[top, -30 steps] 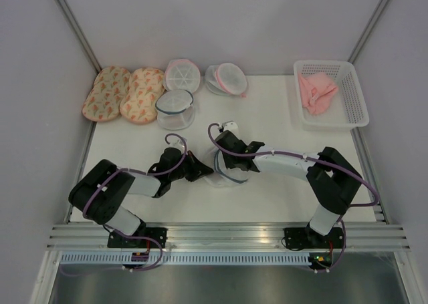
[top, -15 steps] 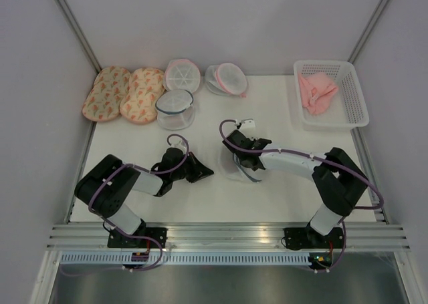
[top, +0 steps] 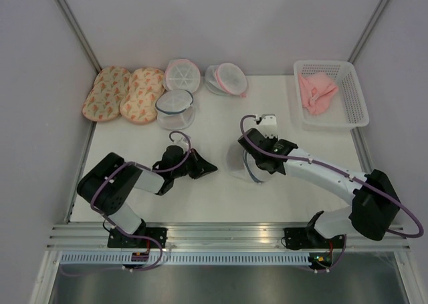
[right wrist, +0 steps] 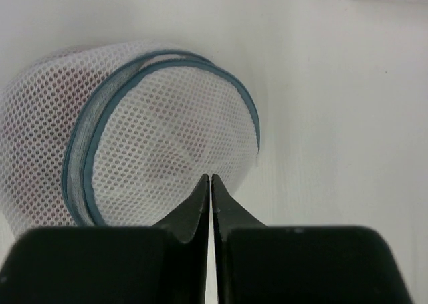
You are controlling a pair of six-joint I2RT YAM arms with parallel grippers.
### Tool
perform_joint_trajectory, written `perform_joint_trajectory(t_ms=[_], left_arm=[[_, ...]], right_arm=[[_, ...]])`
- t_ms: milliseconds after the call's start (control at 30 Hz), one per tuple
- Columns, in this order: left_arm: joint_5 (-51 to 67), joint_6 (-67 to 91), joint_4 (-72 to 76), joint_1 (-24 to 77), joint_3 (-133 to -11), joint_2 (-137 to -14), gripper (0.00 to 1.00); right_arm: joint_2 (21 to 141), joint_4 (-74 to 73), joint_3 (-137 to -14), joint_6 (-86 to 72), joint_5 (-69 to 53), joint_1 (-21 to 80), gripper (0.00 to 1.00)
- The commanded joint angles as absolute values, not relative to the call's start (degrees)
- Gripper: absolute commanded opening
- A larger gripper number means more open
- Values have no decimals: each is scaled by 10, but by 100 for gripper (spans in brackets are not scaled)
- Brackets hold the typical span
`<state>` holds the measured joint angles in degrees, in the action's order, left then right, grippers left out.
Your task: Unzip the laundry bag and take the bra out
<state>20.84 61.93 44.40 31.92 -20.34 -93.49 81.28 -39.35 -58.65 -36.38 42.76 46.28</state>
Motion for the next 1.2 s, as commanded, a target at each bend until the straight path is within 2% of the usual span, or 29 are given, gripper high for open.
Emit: perform_joint_trajectory(t_ms=[0, 100, 167, 333, 567, 800, 1167], left_arm=[[236, 599, 484, 324, -256, -904, 8], [236, 557, 428, 324, -311, -895, 19], [233, 533, 372, 324, -357, -897, 22], [257, 472, 303, 325, -449, -964, 23], [252, 430, 260, 324, -540, -1087, 8], [267, 445, 291, 324, -539, -1133, 3], [262, 489, 341, 354, -475, -1101, 2]], right_arm=[[762, -354, -556, -343, 379, 468, 7], [737, -302, -541, -311, 338, 468, 42], [737, -291, -549, -304, 320, 468, 54], [751, -269, -556, -294, 301, 468, 55], [784, -196, -555, -288, 259, 458, 47], [844, -194, -571, -295, 257, 434, 47], [929, -162, -587, -292, 186, 425, 53]])
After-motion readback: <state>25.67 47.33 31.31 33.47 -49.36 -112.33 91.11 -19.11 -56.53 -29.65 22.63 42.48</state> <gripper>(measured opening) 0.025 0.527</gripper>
